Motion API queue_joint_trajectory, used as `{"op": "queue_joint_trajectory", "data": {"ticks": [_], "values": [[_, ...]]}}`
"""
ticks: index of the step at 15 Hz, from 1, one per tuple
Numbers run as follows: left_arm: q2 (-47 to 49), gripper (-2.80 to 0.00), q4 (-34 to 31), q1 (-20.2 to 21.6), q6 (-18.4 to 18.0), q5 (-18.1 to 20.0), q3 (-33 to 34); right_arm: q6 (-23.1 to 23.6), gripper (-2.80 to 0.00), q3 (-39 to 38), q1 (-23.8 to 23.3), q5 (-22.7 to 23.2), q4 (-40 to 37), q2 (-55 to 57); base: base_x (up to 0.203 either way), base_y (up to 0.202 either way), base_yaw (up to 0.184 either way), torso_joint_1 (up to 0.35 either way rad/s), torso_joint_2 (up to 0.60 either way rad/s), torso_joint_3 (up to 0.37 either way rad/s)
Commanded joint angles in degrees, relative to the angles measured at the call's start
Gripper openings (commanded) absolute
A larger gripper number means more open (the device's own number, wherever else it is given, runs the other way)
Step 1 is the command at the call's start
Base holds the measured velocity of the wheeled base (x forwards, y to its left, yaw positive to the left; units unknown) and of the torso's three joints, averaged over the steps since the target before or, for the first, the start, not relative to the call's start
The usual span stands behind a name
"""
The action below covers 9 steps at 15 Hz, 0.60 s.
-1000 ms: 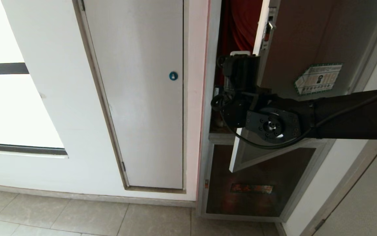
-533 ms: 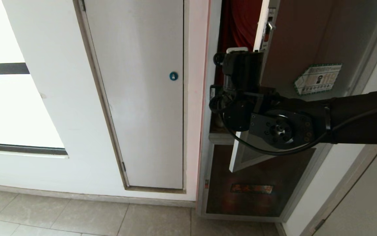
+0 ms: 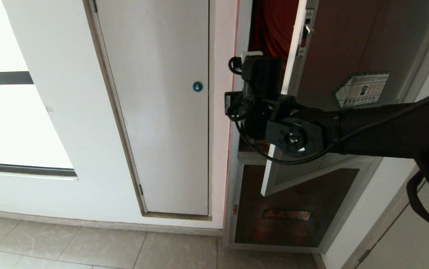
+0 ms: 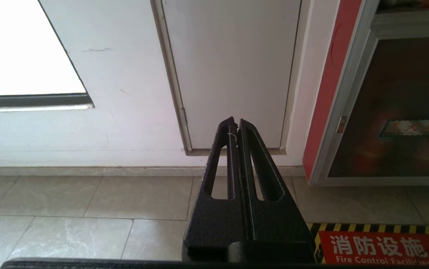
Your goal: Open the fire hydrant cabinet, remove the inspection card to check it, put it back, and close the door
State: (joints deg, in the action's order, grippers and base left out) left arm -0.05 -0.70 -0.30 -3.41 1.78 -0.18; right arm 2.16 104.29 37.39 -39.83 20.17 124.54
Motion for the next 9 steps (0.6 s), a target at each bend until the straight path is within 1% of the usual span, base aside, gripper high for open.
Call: {"op": "queue_joint_trajectory", "data": {"ticks": [1, 3, 5, 7, 9], "values": [[0.05, -2.80, 0.00, 0.04, -0.01, -0.02, 0.01, 0.10, -2.80, 2.97, -1.05, -0.16, -0.62, 3.62, 0.000, 0.000, 0.000, 0.000, 0.00, 0.000], [0.14, -2.80, 0.00, 0.04, -0.01, -0.02, 0.01, -0.43, -2.80, 3.17, -3.34, -0.35, -0.54, 5.27, 0.000, 0.000, 0.000, 0.000, 0.00, 0.000], [0.09, -2.80, 0.00, 0.04, -0.01, -0.02, 0.01, -1.71, -2.80, 2.75, -5.27, -1.95, -0.48, 5.47, 0.000, 0.000, 0.000, 0.000, 0.00, 0.000], [0.12, -2.80, 0.00, -0.05, -0.01, -0.02, 0.01, -4.04, -2.80, 1.56, -6.29, -3.88, -0.48, 4.97, 0.000, 0.000, 0.000, 0.000, 0.00, 0.000], [0.09, -2.80, 0.00, 0.02, -0.01, -0.02, 0.01, -5.70, -2.80, -1.87, -6.49, -4.18, -0.48, 3.00, 0.000, 0.000, 0.000, 0.000, 0.00, 0.000]]}}
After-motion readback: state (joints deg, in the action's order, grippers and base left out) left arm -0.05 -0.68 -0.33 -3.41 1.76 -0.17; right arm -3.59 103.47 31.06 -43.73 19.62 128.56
